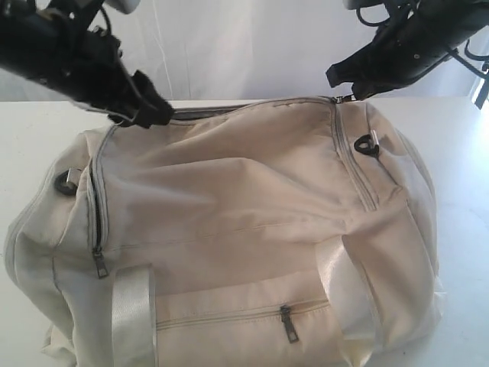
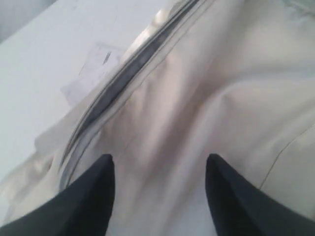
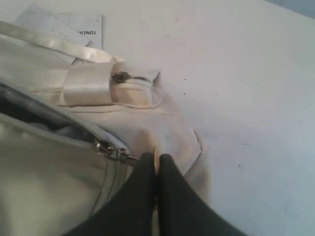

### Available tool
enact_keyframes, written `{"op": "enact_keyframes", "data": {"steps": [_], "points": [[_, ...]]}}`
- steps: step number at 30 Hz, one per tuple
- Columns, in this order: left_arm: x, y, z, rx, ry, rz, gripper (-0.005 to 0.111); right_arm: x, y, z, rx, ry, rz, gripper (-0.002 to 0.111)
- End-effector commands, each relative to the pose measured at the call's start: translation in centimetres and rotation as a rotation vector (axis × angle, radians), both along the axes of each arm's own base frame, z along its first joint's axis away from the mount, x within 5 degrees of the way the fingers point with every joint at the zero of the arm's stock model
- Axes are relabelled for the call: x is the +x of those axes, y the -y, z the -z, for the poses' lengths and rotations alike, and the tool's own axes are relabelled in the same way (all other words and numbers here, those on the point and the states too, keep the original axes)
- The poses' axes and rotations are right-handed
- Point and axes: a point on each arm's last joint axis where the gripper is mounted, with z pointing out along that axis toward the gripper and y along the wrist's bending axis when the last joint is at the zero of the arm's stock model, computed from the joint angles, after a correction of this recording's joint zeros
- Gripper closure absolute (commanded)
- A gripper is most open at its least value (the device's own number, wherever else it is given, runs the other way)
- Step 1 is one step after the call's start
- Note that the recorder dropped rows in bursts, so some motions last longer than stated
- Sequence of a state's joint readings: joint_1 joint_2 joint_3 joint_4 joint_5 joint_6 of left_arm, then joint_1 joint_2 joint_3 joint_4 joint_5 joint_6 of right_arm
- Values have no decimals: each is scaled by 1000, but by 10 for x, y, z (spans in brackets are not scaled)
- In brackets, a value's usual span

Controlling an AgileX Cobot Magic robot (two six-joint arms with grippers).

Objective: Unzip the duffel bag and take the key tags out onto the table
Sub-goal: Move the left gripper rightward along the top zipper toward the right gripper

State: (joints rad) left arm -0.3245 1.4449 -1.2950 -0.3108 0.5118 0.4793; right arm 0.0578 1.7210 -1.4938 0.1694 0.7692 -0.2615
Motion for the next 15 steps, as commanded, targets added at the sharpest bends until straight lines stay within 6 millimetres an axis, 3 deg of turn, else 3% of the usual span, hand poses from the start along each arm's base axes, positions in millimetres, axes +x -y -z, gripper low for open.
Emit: {"op": "enact_keyframes", "data": {"steps": [1,7,15], "points": [[19,38,-4,24,-2,156,48,1,0,-2,64,14,25,108],[53,87,6,10,136,298,48,0,-3,-1,104,-1,31,108],[70,134,28,6,358,336,48,0,-3,-1,104,-4,30,108]]}}
